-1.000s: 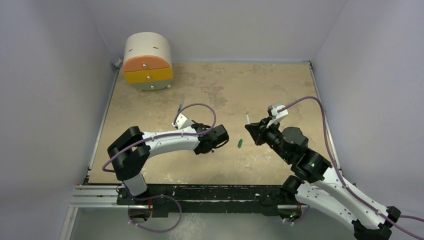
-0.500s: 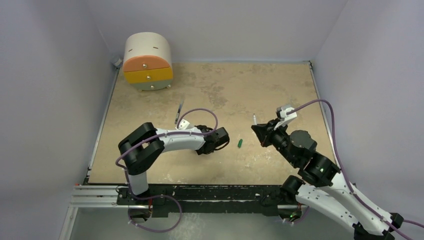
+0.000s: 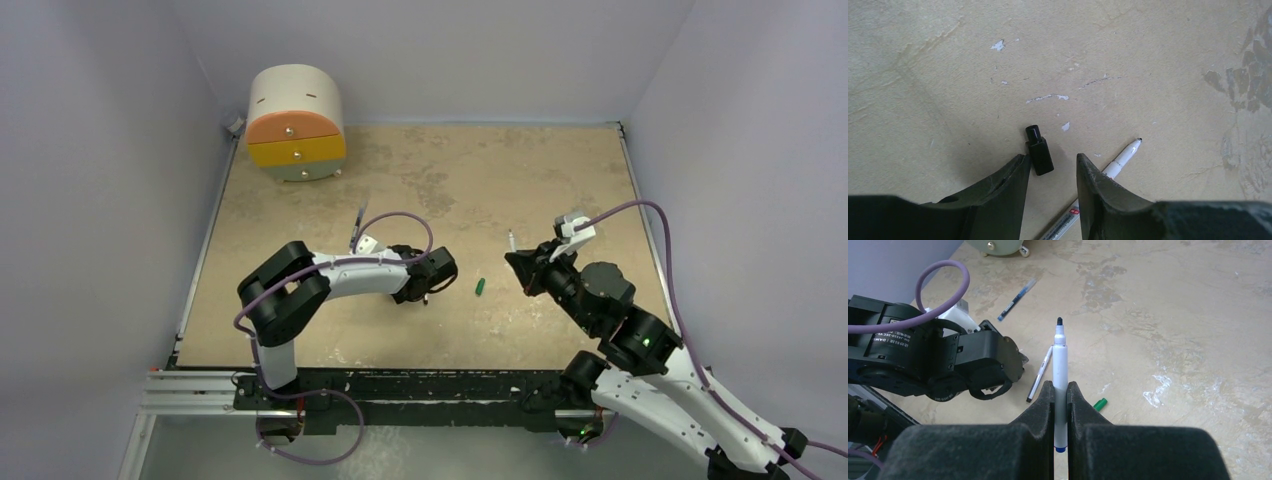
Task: Insert the pens into the pen caps
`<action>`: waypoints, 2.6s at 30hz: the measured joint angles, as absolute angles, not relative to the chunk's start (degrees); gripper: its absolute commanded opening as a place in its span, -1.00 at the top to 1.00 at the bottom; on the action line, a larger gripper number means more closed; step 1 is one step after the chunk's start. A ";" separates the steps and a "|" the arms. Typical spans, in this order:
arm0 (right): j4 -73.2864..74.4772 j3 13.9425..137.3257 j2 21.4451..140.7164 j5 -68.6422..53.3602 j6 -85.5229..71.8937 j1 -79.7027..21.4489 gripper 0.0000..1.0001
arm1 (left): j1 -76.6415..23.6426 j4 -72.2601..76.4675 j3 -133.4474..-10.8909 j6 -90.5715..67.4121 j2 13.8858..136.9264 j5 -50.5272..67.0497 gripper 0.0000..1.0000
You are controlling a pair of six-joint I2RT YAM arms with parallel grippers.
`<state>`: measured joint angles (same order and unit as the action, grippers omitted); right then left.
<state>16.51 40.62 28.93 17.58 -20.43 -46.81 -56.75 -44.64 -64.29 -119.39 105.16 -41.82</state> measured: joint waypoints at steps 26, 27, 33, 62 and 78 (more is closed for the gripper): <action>16.84 40.62 28.56 18.57 -20.64 -46.81 1.00 | -55.68 -44.77 -67.18 -106.10 108.86 -46.11 0.86; 16.82 40.62 28.62 18.57 -20.64 -46.81 1.00 | -55.68 -44.31 -67.20 -104.05 108.90 -46.33 0.86; 16.82 40.62 29.89 18.59 -20.64 -46.81 1.00 | -55.75 -40.69 -66.94 -90.30 108.86 -47.24 0.94; 13.78 40.60 33.32 18.65 -21.85 -46.81 1.00 | -57.17 -11.68 -50.41 -39.20 87.90 -27.68 1.00; 15.64 40.86 31.31 20.29 -23.05 -46.81 1.00 | -57.41 2.48 -51.99 -16.05 93.80 -5.78 1.00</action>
<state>15.64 40.86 31.31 20.29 -23.05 -46.81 -57.41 2.48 -51.99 -16.05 93.80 -5.78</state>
